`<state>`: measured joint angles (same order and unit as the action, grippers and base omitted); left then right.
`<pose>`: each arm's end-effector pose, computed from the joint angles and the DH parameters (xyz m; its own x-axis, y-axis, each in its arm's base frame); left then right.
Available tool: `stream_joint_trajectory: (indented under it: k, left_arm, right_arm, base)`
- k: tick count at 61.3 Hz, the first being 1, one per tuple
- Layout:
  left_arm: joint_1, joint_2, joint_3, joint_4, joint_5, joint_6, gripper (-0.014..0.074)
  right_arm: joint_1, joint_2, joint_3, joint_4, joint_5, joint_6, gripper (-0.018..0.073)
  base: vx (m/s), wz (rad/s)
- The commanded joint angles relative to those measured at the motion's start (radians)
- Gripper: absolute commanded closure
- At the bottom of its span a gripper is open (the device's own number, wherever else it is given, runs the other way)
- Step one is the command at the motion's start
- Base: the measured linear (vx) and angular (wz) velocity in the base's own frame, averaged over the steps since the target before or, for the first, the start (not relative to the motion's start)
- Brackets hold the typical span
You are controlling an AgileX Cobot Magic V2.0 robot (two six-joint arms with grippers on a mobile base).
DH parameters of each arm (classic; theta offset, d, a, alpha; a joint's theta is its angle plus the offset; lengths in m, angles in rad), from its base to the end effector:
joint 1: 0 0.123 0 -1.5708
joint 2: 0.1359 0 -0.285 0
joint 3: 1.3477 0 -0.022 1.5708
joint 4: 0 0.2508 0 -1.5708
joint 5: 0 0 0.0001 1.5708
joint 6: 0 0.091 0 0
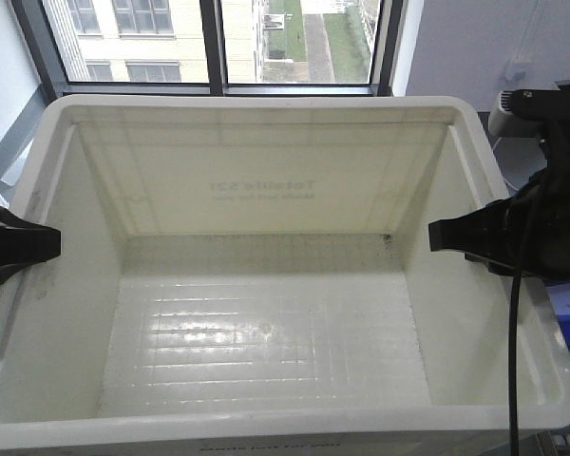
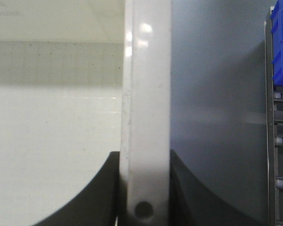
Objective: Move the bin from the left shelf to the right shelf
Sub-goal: 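Hold the tote with both grippers while driving to the other shelf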
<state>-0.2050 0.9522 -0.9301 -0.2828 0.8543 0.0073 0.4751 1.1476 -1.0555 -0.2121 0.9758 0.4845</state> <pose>0.1727 -0.0555 0.3518 -0.7323 -0.0278 -0.6804 0.2186 0.9367 -0.2735 0.2035 0.0868 0.3431 -0.8147 -0.0245 -0.5793 -0.0775 0.9947 0.0670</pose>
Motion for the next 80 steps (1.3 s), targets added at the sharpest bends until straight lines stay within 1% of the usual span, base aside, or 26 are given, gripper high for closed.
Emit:
stream_joint_trajectory:
  k: [1, 54, 80]
  left_arm:
    - [0.0, -0.03, -0.039, 0.006, -0.081, 0.04, 0.0524]
    - [0.0, -0.03, -0.039, 0.006, -0.081, 0.04, 0.0524]
    - [0.0, -0.03, -0.039, 0.006, -0.081, 0.04, 0.0524]
  right_arm:
    - [-0.017, -0.026, -0.035, -0.138, -0.058, 0.013, 0.0523]
    - [-0.017, -0.026, -0.035, -0.138, -0.058, 0.013, 0.0523]
    - [-0.017, -0.026, -0.035, -0.138, -0.058, 0.013, 0.0523]
  base:
    - [0.32, 0.05]
    - [0.33, 0.01]
    - [0.26, 0.27]
